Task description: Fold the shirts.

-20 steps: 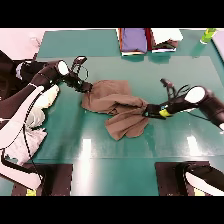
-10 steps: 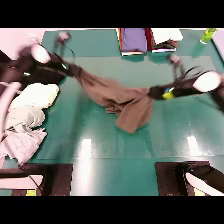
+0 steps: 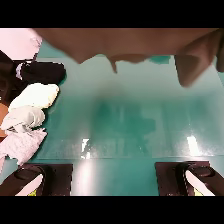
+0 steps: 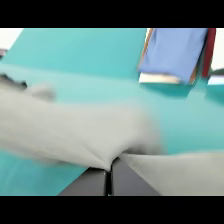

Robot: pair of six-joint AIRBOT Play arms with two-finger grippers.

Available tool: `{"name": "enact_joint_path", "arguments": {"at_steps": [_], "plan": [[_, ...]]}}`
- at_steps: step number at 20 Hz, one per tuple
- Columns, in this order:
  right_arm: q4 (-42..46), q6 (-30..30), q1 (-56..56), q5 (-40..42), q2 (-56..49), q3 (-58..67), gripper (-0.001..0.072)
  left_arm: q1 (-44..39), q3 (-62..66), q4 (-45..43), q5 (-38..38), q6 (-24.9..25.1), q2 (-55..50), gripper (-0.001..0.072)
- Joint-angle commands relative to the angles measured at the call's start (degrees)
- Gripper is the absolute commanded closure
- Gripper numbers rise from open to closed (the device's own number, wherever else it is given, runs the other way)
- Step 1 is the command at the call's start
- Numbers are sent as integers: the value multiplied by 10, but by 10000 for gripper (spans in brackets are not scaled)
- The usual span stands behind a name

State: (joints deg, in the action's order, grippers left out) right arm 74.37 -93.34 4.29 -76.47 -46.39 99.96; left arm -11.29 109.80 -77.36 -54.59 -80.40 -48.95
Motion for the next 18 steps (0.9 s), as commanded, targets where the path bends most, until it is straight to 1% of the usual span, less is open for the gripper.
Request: {"name": "enact_joint_path", "arguments": {"at_steps": [1,3,5,7,9,10,11,12,14,16,18], "plan": [[7,0,-10,-73,-18,92,695,1,38,-4,17,12,43,682],[7,0,-3,-129,-54,125,695,1,37,-4,5,12,34,682],[7,-2,21,-174,-92,125,695,1,25,-5,-27,12,2,682],[8,-1,59,-187,-125,77,695,1,-3,-4,-81,11,-49,682],[8,-1,87,-177,-160,-3,695,1,-47,-4,-141,9,-111,682],[8,-1,99,-159,-179,-47,695,1,-77,-4,-165,9,-148,681],[9,-1,110,-125,-201,-95,695,1,-111,-4,-175,9,-186,681],[8,0,117,-83,-222,-136,695,1,-144,-4,-169,9,-220,681],[7,0,125,5,-272,-196,695,1,-205,-4,-118,10,-291,681],[7,0,121,80,-323,-220,695,1,-232,-6,-62,10,-361,681],[5,-1,112,117,-370,-213,695,1,-232,-6,-26,10,-413,681]]}}
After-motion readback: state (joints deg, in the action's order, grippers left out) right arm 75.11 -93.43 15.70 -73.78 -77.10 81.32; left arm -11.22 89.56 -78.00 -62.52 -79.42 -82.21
